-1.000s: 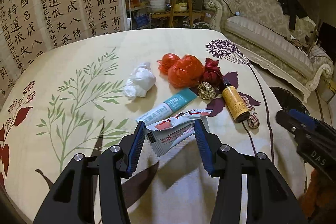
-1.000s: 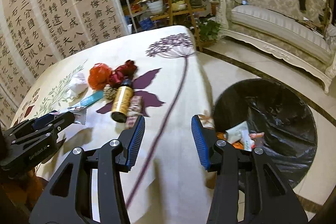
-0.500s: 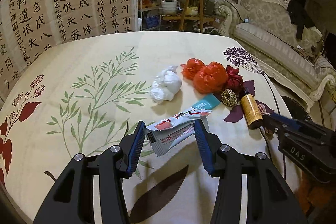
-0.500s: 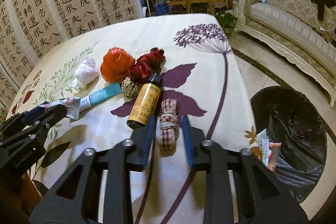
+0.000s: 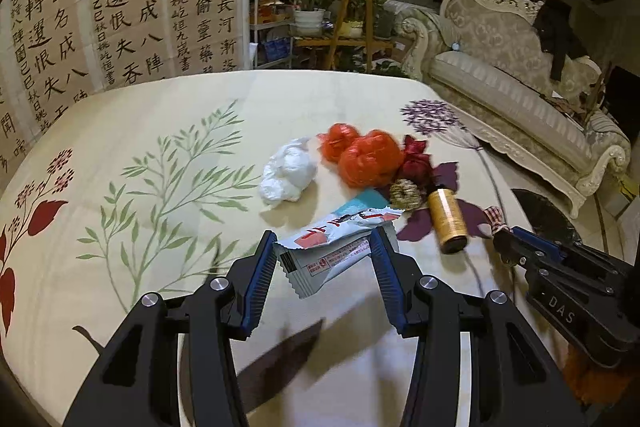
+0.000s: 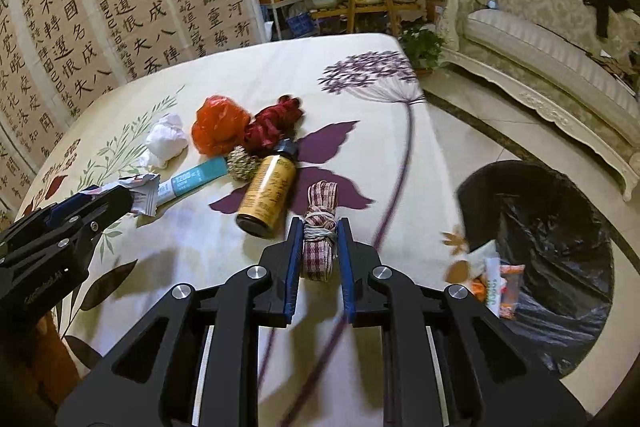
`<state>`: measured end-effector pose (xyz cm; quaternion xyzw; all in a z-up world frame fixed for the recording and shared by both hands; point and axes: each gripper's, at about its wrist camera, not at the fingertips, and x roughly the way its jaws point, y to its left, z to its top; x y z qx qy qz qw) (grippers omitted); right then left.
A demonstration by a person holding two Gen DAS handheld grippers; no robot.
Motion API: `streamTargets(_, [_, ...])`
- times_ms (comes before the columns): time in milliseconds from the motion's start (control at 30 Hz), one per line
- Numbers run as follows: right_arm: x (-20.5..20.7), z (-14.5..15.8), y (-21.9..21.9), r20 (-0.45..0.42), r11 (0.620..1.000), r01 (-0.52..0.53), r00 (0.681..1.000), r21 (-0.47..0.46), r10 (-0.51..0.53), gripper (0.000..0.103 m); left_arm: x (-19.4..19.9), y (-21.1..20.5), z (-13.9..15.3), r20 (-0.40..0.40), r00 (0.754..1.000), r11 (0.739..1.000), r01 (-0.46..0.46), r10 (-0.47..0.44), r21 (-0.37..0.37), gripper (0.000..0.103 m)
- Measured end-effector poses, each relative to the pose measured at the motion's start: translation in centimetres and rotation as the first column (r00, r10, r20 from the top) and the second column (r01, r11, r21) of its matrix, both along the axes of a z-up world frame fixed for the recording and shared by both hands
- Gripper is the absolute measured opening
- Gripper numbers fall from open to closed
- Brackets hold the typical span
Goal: Collect trash
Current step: 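Carry the wrapper with the left gripper while the right gripper carries the twine bundle into the bin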
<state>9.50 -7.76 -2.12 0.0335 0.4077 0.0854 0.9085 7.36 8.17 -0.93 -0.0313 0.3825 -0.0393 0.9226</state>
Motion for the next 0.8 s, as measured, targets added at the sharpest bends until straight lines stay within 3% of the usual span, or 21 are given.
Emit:
streamTargets(400, [-2.7, 0.6, -8.0, 0.037, 0.983, 0.184, 0.982, -0.013, -0.183, 0.017, -0.5, -7.4, 1.2, 0.032, 0.987, 0.987, 0.160, -0.159, -0.015, 0.048])
streamTargets(800, [-4.6, -1.2, -15.1, 0.025, 0.939, 0.344, 0.939, 0.003, -0.344, 0.017, 0.3, -17.5, 0.3, 0.033, 0.939, 0.940, 0.342, -0.342, 0.009, 0.048])
